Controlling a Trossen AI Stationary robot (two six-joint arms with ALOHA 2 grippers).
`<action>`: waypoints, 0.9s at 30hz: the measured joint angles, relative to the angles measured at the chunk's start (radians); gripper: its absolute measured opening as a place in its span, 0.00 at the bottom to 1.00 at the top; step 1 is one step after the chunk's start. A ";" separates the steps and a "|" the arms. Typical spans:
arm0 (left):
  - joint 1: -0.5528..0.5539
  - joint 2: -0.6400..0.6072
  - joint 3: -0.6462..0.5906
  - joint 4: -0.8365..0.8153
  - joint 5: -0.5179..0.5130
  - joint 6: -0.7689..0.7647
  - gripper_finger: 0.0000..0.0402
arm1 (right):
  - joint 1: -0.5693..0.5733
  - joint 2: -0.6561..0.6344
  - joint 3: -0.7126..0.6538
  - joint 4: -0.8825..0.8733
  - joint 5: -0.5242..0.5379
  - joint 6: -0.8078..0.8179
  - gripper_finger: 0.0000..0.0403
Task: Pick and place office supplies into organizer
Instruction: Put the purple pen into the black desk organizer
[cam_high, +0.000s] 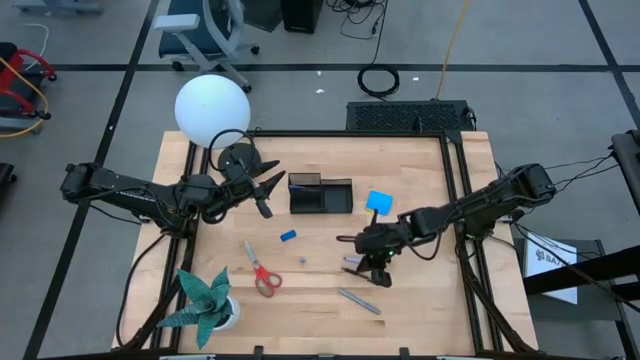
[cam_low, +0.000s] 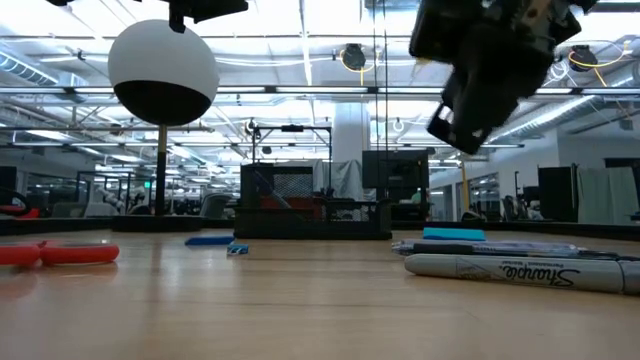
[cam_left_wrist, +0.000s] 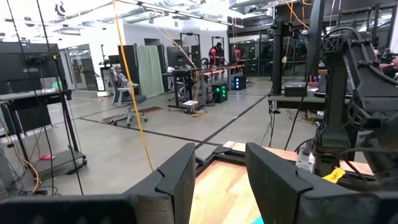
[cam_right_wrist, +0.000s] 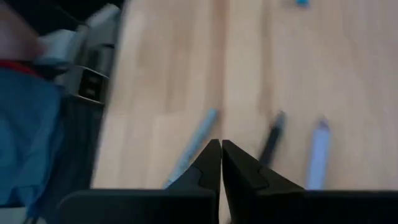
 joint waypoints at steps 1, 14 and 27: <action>0.000 0.000 0.000 0.000 0.000 0.000 0.37 | 0.004 0.000 0.000 -0.034 0.037 0.016 0.02; 0.000 0.000 0.000 0.005 0.000 -0.007 0.37 | 0.065 0.125 0.282 -0.580 0.322 0.065 0.02; 0.000 0.000 0.000 0.003 0.000 -0.007 0.37 | 0.054 0.334 0.427 -0.735 0.319 0.056 0.02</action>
